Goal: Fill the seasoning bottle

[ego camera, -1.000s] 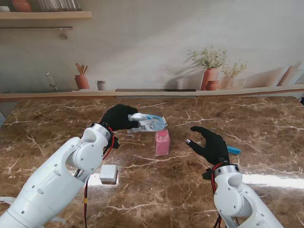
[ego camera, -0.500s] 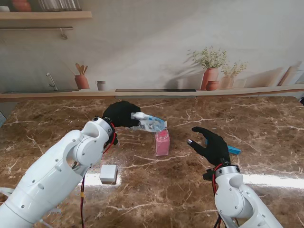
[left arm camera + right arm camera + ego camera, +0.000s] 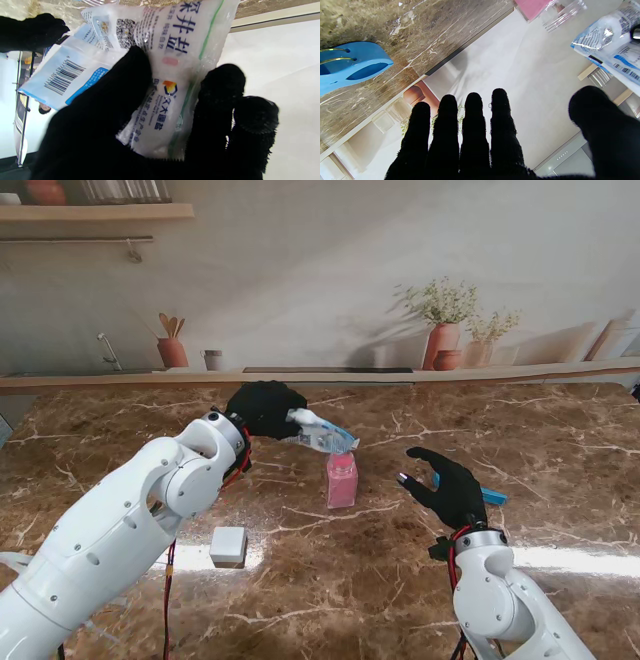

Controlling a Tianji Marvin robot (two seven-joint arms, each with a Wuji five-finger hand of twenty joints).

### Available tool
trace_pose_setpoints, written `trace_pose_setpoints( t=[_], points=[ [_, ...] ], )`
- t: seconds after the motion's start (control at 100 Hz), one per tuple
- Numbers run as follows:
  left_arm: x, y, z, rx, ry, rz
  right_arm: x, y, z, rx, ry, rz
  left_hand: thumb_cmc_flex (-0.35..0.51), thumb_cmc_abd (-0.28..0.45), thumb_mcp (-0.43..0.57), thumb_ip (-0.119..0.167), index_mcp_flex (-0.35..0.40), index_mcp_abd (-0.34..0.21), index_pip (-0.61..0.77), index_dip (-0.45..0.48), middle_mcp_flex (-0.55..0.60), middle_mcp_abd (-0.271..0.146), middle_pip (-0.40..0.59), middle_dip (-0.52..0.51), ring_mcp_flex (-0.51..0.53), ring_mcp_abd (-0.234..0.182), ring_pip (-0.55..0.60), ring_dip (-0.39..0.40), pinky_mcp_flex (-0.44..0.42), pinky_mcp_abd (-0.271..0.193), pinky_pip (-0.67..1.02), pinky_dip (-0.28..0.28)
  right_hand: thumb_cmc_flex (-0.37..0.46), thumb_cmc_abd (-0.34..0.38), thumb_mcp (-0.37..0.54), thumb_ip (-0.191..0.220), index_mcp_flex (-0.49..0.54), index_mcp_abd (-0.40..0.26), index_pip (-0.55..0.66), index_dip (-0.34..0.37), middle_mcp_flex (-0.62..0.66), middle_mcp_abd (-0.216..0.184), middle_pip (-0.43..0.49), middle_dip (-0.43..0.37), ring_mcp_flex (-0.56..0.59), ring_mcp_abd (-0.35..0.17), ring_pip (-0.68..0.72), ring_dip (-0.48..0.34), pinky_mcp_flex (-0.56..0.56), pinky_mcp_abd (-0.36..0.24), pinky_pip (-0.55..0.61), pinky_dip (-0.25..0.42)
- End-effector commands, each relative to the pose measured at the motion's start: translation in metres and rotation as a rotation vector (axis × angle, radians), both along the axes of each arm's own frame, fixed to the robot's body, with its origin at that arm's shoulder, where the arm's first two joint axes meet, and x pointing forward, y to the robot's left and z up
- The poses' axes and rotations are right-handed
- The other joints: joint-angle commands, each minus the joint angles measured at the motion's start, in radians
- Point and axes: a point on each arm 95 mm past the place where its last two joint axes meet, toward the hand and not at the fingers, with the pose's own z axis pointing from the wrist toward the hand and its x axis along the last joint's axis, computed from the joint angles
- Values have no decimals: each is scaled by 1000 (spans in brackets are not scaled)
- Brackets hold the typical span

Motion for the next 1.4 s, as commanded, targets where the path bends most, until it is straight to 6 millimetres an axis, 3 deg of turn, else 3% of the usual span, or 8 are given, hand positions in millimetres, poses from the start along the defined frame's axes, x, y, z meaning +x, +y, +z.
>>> trace_pose_setpoints(
  t=[0.0,0.42,1.03,1.31,1.39],
  points=[
    [2,-2,7,20,-18,-15,-4,-1,-8,5,28,-2,127,126,287,90,174,-157,393,78,101,-178,127,41,44,-31,59,-12,29,-14,71,5,13,4,11,19,-9,-12,4,9,3,-6,2,10,-11,-4,8,9,-12,-11,-9,8],
    [7,-12,16,140,-40,-46,-5,-1,-12,14,39,-3,120,116,286,80,160,-141,369,57,101,-168,115,35,45,-39,65,-13,38,-20,72,4,15,4,13,16,-1,-14,7,9,9,-5,3,13,-11,-4,7,10,-11,-9,-10,12],
    [9,-18,27,255,-98,-94,-5,-1,-14,25,49,-5,75,90,265,37,128,-156,352,23,97,-166,87,28,45,-57,59,-20,45,-48,65,-5,14,7,17,16,10,-19,13,10,22,-2,8,21,-8,0,10,14,-9,0,-5,20],
    [11,-19,26,262,-96,-102,-6,-1,-15,32,57,-6,39,91,259,25,107,-170,342,-45,97,-148,70,24,45,-59,56,-20,45,-48,66,-6,14,9,22,16,18,-21,17,11,31,-4,12,26,-7,2,12,17,-10,2,-3,24],
    [11,-19,27,272,-101,-110,-6,-2,-15,32,58,-9,6,83,265,23,83,-178,353,-126,96,-134,59,19,44,-59,49,-20,43,-50,62,-7,13,9,24,16,20,-22,19,12,33,-3,13,28,-6,2,12,18,-14,4,-5,24]
  ],
)
